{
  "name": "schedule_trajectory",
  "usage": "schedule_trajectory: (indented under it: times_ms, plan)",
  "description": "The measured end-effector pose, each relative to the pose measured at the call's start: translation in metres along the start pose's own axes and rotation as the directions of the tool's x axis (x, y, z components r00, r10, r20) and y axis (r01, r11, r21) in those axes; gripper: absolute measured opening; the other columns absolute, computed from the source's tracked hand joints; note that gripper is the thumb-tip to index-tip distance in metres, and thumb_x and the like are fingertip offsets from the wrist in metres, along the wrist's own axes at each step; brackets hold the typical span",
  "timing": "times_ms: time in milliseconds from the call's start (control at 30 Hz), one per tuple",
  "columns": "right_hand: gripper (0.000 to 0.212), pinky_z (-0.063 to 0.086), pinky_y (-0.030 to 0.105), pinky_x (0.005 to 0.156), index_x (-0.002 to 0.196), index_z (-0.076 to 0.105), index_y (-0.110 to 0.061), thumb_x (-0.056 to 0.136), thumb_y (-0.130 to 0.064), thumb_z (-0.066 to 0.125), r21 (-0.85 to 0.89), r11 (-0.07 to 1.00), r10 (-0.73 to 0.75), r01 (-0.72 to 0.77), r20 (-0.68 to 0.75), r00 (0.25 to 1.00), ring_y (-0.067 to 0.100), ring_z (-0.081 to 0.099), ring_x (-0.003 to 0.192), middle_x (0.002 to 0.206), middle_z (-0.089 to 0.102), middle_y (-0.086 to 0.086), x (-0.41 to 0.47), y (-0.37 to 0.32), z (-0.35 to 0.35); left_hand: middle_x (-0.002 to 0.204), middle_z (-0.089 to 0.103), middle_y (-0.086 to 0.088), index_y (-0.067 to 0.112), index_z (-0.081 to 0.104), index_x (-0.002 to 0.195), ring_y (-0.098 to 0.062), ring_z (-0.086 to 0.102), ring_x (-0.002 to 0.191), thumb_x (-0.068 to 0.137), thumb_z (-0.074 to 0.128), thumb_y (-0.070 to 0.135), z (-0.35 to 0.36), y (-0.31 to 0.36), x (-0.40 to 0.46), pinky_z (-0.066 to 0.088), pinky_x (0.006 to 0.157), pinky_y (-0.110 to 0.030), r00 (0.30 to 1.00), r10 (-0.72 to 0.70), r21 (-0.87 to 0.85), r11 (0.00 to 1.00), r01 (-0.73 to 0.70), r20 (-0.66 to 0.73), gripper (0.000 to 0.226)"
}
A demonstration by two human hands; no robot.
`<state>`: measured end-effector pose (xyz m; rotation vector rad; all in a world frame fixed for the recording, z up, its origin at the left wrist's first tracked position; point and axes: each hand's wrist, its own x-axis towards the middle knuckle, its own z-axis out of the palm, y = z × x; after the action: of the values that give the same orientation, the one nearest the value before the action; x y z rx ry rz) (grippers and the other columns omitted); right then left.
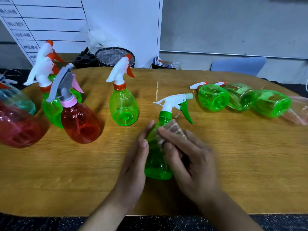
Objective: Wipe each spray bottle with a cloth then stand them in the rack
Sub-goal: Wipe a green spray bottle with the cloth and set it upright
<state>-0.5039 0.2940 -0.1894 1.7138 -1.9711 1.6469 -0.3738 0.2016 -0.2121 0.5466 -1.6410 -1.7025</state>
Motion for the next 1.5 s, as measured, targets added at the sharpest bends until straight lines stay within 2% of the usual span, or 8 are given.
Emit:
schedule_trajectory:
  times_ms: [200,433,800,967,1067,1133,1333,1500]
  plan:
    - [0.027,0.041,0.012,0.081,0.118,0.08,-0.017,0.094,-0.015,0.069,0.016,0.974,-0.227,0.228,0.152,0.962,0.0,0.052,0.079,0.091,0.061,-0.006,-0.016,-0.011,0.002,0.149,0.065,-0.005,0.045,0.059,0.147,-0.029,0.061,0.139,0.098,0.044,0.063,0.0,0.007,0.0,0.038,0.122,-0.059,0.999,-0.049,-0.125,0.991,0.046,-0.02,0.054]
    - [0.027,0.046,0.014,0.078,0.125,0.075,-0.019,0.103,-0.02,0.06,0.03,0.997,0.072,-0.068,-0.163,0.984,0.003,0.066,0.094,0.103,0.071,-0.002,0.003,-0.007,-0.002,0.165,0.048,0.002,0.044,0.053,0.153,-0.028,0.039,0.156,0.094,0.053,0.08,0.0,0.002,-0.001,0.026,0.127,-0.064,1.0,-0.011,-0.008,1.0,0.011,0.0,0.069]
    - [0.028,0.047,0.015,0.077,0.121,0.079,-0.019,0.095,-0.013,0.071,0.024,0.97,-0.242,0.242,0.198,0.95,0.007,0.059,0.074,0.09,0.065,-0.003,-0.014,-0.008,0.001,0.154,0.061,0.0,0.045,0.056,0.15,-0.025,0.058,0.143,0.098,0.042,0.063,-0.001,0.006,0.002,0.037,0.123,-0.056,0.995,-0.092,-0.175,0.981,0.085,-0.033,0.057]
    - [0.024,0.053,0.027,0.073,0.12,0.077,-0.015,0.1,-0.015,0.064,0.281,0.956,0.107,-0.087,-0.053,0.993,0.015,0.07,0.087,0.099,0.074,0.001,-0.011,-0.004,0.004,0.162,0.052,0.002,0.046,0.052,0.152,-0.024,0.046,0.152,0.096,0.044,0.069,0.001,0.006,0.001,0.035,0.125,-0.057,0.996,-0.08,-0.16,0.984,0.075,-0.027,0.062]
    - [0.022,0.054,0.026,0.096,0.116,0.077,-0.015,0.099,-0.012,0.063,0.528,0.789,0.447,-0.314,-0.143,0.883,0.016,0.071,0.115,0.116,0.077,-0.001,-0.006,-0.002,0.015,0.159,0.055,0.008,0.045,0.051,0.153,-0.017,0.05,0.149,0.086,0.066,0.076,0.0,0.008,0.001,0.042,0.121,-0.051,0.997,-0.071,-0.163,0.984,0.066,-0.024,0.076]
    - [0.018,0.057,0.027,0.092,0.117,0.073,-0.014,0.103,-0.012,0.062,0.627,0.66,0.578,-0.415,-0.07,0.813,0.017,0.071,0.113,0.115,0.077,0.0,-0.003,0.0,0.019,0.156,0.058,0.009,0.045,0.047,0.155,-0.015,0.053,0.146,0.07,0.083,0.077,-0.001,0.008,0.002,0.044,0.12,-0.049,0.998,-0.065,-0.129,0.99,0.061,-0.022,0.098]
    - [0.026,0.055,0.019,0.077,0.115,0.07,-0.015,0.11,-0.011,0.045,0.591,0.648,0.6,-0.48,-0.008,0.8,0.013,0.073,0.096,0.106,0.076,0.0,-0.003,-0.001,0.024,0.151,0.062,0.004,0.051,0.049,0.152,-0.018,0.059,0.141,0.076,0.088,0.034,-0.002,0.005,0.0,0.043,0.114,-0.046,0.998,-0.055,-0.146,0.988,0.053,-0.011,0.087]
    - [0.024,0.054,0.019,0.079,0.118,0.069,-0.013,0.109,-0.015,0.047,0.612,0.658,0.579,-0.439,-0.038,0.815,0.01,0.071,0.096,0.105,0.076,-0.002,-0.001,-0.003,0.022,0.153,0.061,0.003,0.046,0.048,0.154,-0.02,0.058,0.142,0.082,0.08,0.035,0.0,0.004,0.001,0.041,0.119,-0.053,0.998,-0.066,-0.167,0.984,0.062,-0.014,0.08]
